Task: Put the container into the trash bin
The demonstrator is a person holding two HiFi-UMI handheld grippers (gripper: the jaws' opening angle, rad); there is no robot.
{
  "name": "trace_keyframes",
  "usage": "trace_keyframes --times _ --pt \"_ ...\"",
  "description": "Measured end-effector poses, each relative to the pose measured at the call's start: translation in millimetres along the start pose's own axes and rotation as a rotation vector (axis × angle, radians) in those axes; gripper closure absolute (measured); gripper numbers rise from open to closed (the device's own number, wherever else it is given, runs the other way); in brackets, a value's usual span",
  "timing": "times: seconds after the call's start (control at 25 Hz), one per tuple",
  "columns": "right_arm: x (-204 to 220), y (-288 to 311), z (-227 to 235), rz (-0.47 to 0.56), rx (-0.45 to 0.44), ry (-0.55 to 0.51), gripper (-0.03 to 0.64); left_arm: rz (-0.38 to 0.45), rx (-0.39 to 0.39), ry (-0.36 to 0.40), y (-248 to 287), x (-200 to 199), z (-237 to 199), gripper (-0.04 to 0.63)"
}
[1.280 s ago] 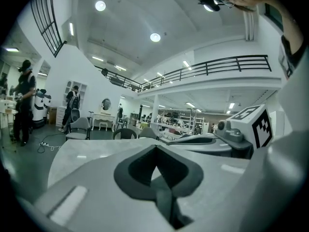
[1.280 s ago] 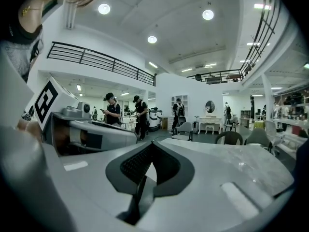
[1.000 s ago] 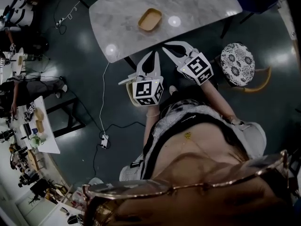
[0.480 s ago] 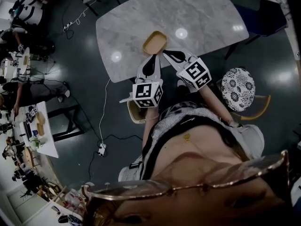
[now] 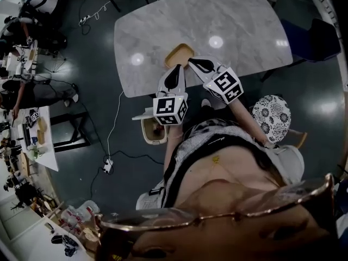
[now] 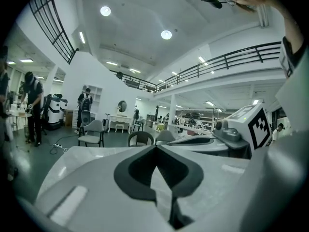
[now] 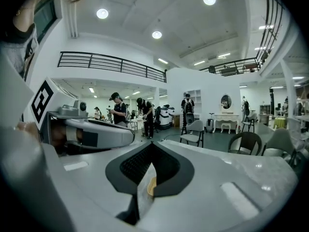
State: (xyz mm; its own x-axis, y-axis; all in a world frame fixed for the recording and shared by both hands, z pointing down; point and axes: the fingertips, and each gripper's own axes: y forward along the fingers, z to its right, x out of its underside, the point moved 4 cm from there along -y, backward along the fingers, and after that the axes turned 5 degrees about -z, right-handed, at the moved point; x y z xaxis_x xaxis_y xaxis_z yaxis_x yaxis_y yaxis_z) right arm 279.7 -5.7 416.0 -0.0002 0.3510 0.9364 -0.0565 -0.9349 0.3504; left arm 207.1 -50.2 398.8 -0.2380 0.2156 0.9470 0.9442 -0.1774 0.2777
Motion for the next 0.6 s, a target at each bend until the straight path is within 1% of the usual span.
trace_keyframes --times 0.28,0.44,0.6 --pt "7 20 4 -0.021 -0.016 -0.001 0.594 -0.012 -0.031 -0.012 4 9 -19 0.594" --pt "9 32 8 -0.042 0.016 0.016 0.594 -0.030 -0.031 -0.017 7 11 -38 0.594" --pt "3 45 15 -0.045 0.057 0.031 0.593 -0.047 -0.001 -0.009 14 7 -56 0.594"
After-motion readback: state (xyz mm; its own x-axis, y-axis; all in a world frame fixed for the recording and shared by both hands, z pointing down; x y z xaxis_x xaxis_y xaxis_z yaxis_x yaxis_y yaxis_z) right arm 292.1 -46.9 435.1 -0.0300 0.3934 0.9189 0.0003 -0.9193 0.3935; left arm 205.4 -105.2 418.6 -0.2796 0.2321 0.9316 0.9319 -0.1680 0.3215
